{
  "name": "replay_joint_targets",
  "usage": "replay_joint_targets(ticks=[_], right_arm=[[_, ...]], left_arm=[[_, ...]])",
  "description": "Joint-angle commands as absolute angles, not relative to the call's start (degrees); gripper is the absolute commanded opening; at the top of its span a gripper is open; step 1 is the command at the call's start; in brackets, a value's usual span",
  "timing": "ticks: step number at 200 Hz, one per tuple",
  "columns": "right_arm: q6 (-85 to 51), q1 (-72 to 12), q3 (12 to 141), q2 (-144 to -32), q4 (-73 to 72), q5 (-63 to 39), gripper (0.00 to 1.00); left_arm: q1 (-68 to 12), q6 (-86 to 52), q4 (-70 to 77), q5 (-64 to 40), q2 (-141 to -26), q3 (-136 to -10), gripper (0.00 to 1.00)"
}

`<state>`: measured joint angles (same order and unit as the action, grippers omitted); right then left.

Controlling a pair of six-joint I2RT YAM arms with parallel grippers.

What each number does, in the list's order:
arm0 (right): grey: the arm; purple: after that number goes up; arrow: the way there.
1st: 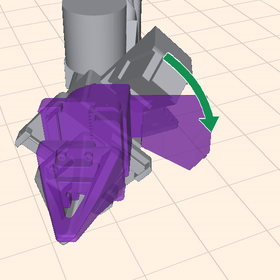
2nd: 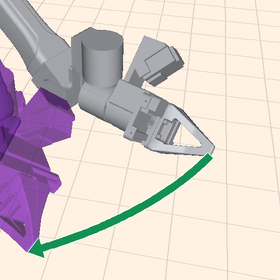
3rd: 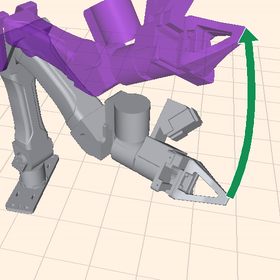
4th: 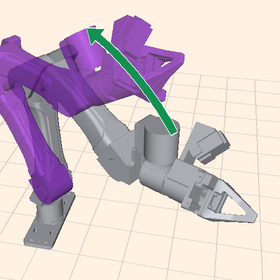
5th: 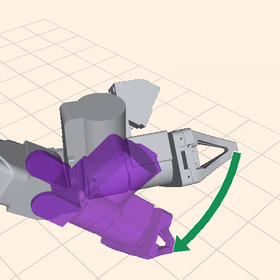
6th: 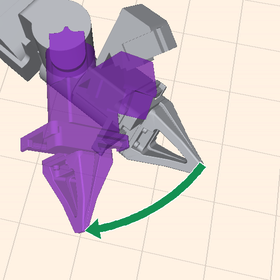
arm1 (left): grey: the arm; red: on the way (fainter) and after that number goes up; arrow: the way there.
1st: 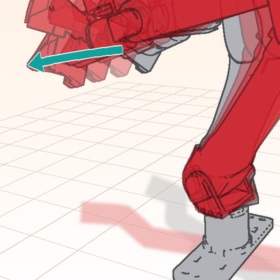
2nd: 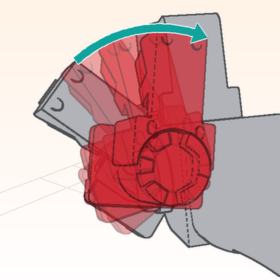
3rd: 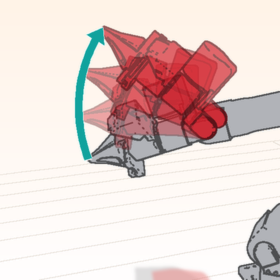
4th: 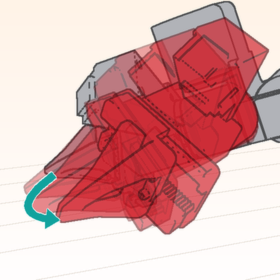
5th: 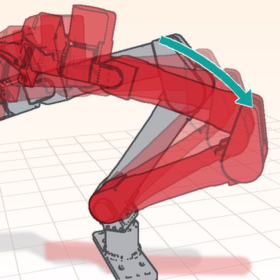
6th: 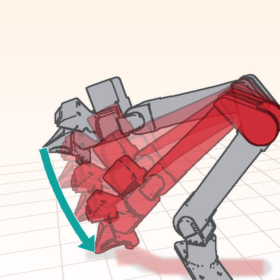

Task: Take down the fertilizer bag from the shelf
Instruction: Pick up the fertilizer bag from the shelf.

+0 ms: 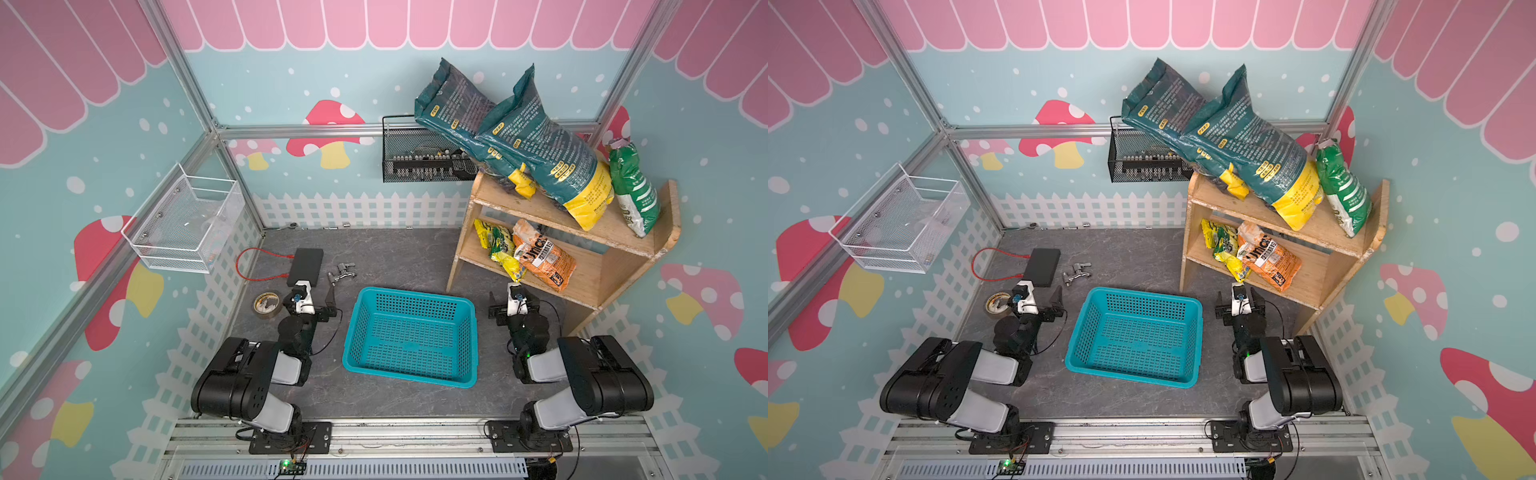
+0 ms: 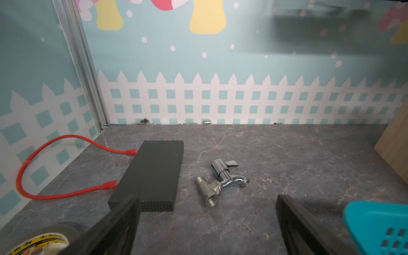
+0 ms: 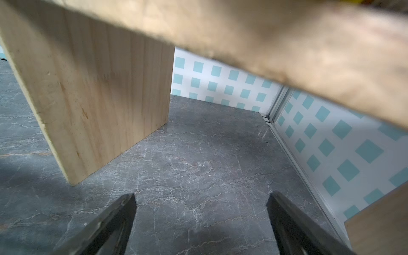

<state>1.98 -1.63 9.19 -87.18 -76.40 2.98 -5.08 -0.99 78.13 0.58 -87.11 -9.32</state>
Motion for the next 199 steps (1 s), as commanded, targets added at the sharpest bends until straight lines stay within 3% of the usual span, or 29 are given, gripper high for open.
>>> replay_joint_targets(ticks=[1,56,139,174,199], right_arm=[[2.5,-2.2,10.0,-87.4,-79.4,3.0,0.99],[2.5,-2.2,10.2,-87.4,-79.1,3.1,0.99],[3.4,-2.6,9.8,-84.6,-77.8,2.7,0.99],[3.4,-6.1,8.8,-71.6,-65.3,0.9,0.99],[4.2,-9.6,8.4,-65.1,-57.1,-1.8,0.98]], left_arm=[[-5.4,0.1,79.5,0.0,-87.6,-10.1,0.99],[-5.1,-3.0,76.4,6.4,-88.0,-12.0,0.99],[-1.8,-4.2,76.3,-1.0,-87.0,-11.4,0.99],[-5.0,-10.6,68.0,19.7,-63.5,-4.1,0.99],[-5.2,-14.9,66.7,23.8,-47.8,3.6,0.99]])
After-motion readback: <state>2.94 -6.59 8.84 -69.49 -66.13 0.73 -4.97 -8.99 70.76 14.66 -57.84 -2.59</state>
